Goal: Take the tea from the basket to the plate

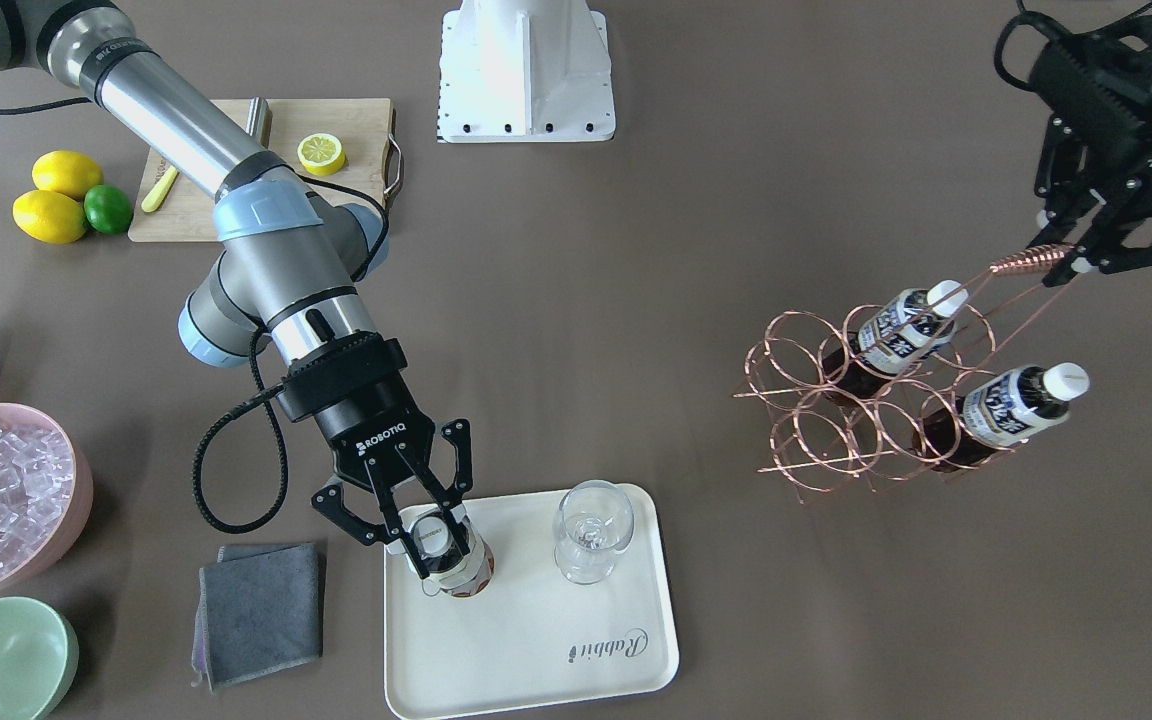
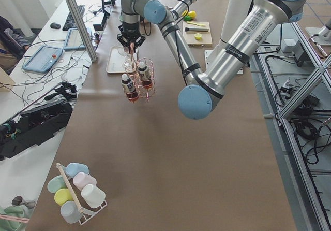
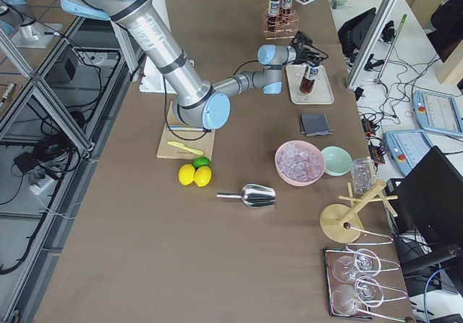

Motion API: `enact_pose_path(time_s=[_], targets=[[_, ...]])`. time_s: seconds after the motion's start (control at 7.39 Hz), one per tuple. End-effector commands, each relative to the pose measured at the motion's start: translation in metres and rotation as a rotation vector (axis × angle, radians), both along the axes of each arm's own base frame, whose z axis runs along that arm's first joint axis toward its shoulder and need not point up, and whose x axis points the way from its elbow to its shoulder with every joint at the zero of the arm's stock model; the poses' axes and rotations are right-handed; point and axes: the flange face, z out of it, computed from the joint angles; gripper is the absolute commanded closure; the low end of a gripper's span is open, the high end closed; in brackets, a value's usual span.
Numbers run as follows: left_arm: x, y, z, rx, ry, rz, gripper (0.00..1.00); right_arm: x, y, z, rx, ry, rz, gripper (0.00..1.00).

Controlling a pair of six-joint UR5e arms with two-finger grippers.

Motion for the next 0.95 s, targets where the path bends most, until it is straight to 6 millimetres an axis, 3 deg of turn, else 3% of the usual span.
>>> enact_pose_path(time_s=[0.0,0.27,0.54,0.81], targets=[[-0.081,0.003,0.075,-0.036,-0.063,-0.030,1.00,0.004,-0.015,0.001,-0.004,0.028,0.041,1.00],[-0.114,0.011,0.116,-0.058,-0.090,-0.031,1.00,0.006,-0.020,0.005,-0.009,0.034,0.050,1.00],[-0.145,0.006,0.144,-0.037,-0.123,0.000,1.00,0.005,-0.021,0.009,-0.013,0.038,0.049,1.00],[-0.158,-0.002,0.163,0.005,-0.191,0.059,1.00,0.004,-0.022,0.005,-0.011,0.035,0.047,1.00]])
